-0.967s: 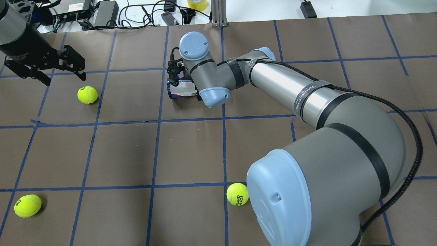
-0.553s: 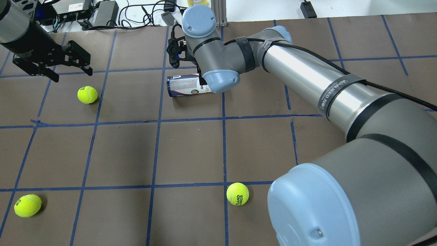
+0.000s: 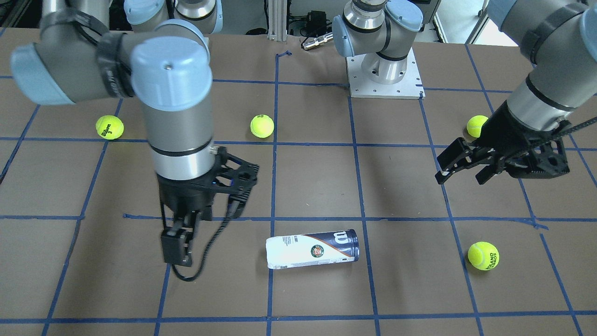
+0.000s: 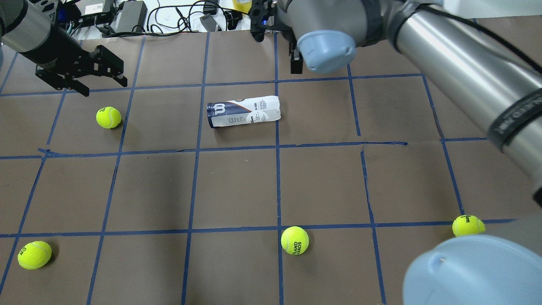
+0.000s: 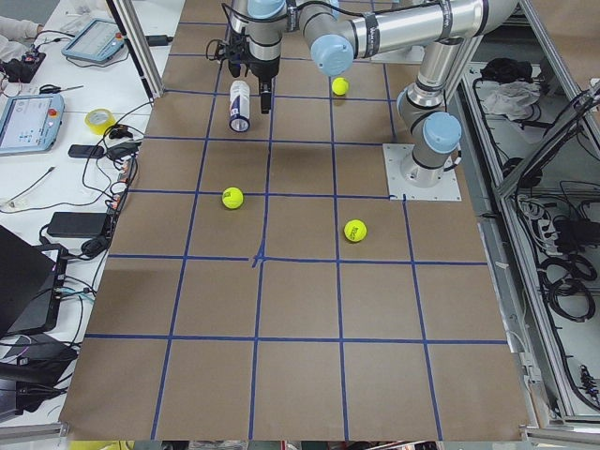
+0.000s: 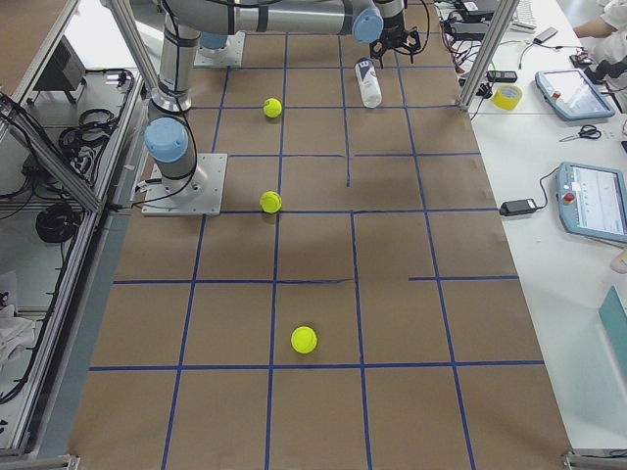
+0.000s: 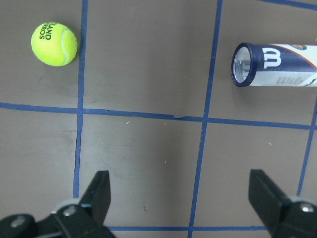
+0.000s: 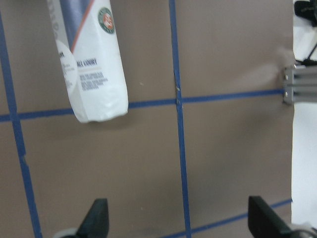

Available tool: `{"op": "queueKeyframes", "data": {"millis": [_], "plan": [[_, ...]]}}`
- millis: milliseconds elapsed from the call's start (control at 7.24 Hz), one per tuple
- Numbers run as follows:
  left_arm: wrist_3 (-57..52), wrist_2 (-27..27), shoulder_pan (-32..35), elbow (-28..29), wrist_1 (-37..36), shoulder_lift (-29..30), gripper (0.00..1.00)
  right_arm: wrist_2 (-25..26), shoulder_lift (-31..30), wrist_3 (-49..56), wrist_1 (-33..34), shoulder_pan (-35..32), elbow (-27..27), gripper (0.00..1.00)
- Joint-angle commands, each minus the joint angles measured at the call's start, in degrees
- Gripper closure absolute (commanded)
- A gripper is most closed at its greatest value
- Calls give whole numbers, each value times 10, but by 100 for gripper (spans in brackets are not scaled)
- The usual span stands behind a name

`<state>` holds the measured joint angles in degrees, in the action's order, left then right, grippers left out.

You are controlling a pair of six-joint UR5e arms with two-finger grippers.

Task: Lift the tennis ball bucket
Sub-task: 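Lay the tube down, open the right gripper while the left arm reaches over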

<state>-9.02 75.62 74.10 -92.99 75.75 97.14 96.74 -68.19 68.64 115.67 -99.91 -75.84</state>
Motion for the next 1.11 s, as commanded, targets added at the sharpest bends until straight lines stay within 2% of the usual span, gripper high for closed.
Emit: {"op": "queueKeyframes", "data": {"millis": [0,138,276,415,691,967], "plan": [[2,-139,2,-33,-37,40,0,2,-70,-7,-45,93,-18,0],[8,-147,4,-49,-86,58,0,1,-103,-24,-85,122,-33,0],[8,-146,12,-61,-91,72,0,1,-133,-92,-89,128,-56,0],[8,-149,22,-62,-106,84,0,1,-149,-188,-84,127,-72,0],[8,-223,40,-81,-102,111,0,-8,-172,-426,-92,125,-77,0],[24,-231,43,-97,-109,135,0,-22,-183,-529,-93,125,-99,0]]}}
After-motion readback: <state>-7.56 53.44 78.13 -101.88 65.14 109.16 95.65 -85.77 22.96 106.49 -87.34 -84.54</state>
